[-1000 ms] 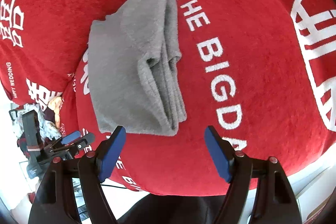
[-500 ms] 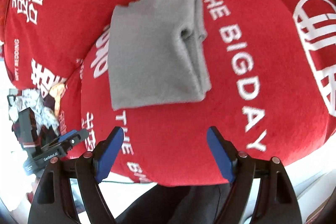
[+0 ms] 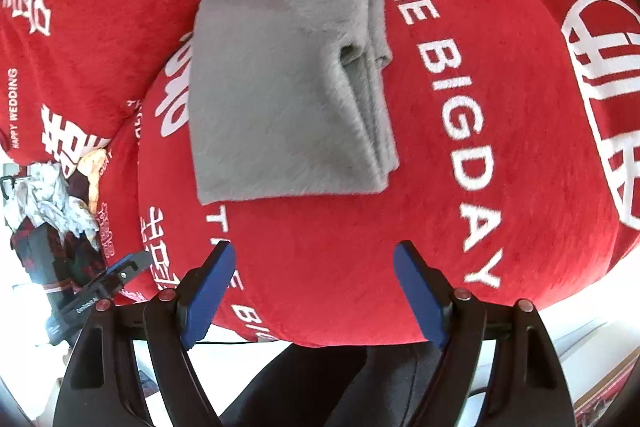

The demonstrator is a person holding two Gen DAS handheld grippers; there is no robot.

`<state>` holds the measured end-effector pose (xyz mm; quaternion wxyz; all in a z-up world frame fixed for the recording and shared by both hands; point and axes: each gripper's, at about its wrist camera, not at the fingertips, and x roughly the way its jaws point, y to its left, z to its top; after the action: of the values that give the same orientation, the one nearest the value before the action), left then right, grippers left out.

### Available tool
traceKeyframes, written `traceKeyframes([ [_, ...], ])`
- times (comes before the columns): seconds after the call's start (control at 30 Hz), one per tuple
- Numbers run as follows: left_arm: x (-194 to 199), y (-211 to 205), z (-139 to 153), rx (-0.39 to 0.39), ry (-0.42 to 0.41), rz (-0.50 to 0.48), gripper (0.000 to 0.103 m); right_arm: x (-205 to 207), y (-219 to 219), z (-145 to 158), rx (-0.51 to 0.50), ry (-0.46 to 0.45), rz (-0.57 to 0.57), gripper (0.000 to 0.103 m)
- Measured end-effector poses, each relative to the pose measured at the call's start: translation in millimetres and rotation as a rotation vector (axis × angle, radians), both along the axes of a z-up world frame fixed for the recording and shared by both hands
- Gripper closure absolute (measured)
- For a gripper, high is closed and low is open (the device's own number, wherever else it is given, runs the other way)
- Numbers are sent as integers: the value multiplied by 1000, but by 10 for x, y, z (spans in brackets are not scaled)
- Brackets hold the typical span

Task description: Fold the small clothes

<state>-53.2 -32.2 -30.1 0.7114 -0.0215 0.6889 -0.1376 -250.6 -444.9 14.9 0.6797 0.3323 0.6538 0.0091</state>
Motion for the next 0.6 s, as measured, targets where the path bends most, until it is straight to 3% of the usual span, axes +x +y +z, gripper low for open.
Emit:
traceKeyframes([
  [0.1, 163, -172, -65, -4, 11, 10, 0, 117, -156, -36, 2, 4, 9, 19],
  [0.23, 456, -456, -119, -66, 14, 8, 0, 323, -395, -108, 11, 2, 22, 19],
  [0.6, 1117, -1022, -419, -165, 30, -58, 0, 1028, -1122, -642, 134, -62, -43, 19],
])
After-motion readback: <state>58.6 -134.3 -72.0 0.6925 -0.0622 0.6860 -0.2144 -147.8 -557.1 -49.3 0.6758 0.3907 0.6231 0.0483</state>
